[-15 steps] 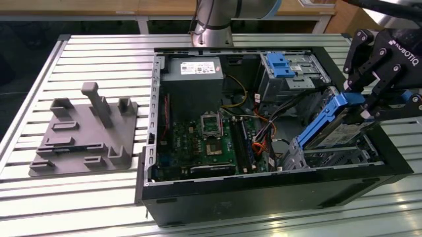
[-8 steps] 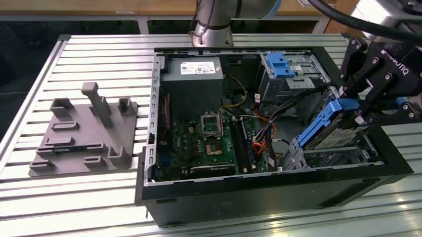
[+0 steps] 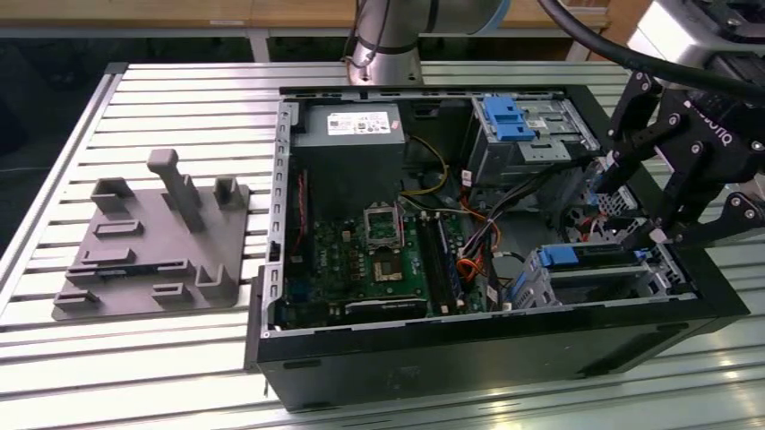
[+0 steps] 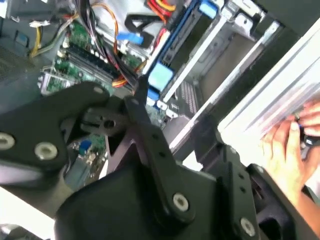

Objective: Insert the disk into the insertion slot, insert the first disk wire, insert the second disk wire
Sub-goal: 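Insert the disk into the insertion slot, then insert the first disk wire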

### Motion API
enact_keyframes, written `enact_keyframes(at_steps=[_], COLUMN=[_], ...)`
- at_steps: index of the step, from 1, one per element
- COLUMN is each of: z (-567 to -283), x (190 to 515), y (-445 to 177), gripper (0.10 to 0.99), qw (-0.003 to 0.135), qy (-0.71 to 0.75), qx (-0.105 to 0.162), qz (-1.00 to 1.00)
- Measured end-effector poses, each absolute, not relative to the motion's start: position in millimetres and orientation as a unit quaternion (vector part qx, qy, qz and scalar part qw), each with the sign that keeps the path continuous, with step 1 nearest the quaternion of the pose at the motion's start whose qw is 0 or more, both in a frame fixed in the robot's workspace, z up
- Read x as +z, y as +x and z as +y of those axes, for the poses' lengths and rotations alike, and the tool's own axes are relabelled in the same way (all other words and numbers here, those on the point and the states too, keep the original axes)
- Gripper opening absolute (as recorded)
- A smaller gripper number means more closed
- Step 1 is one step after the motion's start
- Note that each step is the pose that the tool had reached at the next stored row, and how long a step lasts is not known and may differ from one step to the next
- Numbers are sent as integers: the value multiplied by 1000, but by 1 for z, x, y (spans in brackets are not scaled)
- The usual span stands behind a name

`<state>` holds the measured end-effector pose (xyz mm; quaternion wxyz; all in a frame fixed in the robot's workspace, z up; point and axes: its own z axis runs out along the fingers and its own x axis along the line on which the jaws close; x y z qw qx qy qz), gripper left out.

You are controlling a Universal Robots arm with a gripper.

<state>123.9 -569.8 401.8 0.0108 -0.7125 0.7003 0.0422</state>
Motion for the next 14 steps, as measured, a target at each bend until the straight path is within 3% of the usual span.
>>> enact_keyframes(at_steps=[14], z=[-570], x=[402], y=[124], gripper=[616], qw=[11], qy=[-713], qx=[42], qz=[700])
